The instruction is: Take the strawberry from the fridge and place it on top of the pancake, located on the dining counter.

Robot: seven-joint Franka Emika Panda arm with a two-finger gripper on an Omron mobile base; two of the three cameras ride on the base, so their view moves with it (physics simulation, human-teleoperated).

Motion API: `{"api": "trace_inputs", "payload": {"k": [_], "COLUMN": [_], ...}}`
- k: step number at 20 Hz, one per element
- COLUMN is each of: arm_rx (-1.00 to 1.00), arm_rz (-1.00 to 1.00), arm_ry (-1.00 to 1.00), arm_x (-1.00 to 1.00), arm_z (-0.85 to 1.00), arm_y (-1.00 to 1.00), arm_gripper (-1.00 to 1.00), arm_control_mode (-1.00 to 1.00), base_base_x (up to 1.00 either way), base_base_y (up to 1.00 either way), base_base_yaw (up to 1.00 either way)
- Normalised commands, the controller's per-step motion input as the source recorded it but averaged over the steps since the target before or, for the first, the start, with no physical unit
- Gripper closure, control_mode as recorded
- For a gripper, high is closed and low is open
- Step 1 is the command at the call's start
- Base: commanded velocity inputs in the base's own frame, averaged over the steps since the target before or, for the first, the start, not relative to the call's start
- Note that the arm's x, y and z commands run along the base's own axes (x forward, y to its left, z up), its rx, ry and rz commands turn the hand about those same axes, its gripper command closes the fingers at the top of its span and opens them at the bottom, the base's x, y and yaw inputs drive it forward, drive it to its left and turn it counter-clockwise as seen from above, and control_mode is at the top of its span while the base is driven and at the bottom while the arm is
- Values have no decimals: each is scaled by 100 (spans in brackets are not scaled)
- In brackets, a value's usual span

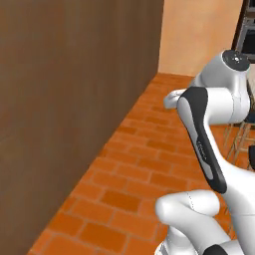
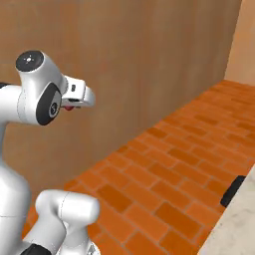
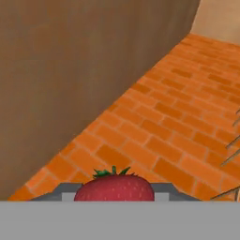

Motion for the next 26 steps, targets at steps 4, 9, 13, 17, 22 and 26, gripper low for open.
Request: {"api": "trace_inputs", "payload": {"k": [4,9,13,17,22,26], "arm_rx": [0,0,0,0,0,0], "arm_rz": [0,0,0,0,0,0], "arm_ry": [0,0,0,0,0,0], "arm_x": [0,0,0,0,0,0], "arm_z": [0,0,0,0,0,0], "arm_y": [0,0,0,0,0,0], "arm_gripper": [100,100,100,100,100,100], "arm_control_mode": [100,100,100,100,100,100], "base_base_x": [40,65,81,84,82,74], "base_base_y": [30,53,93,100,100,100], "base_base_yaw": [-89,-81,-62,-54,-49,-46]}}
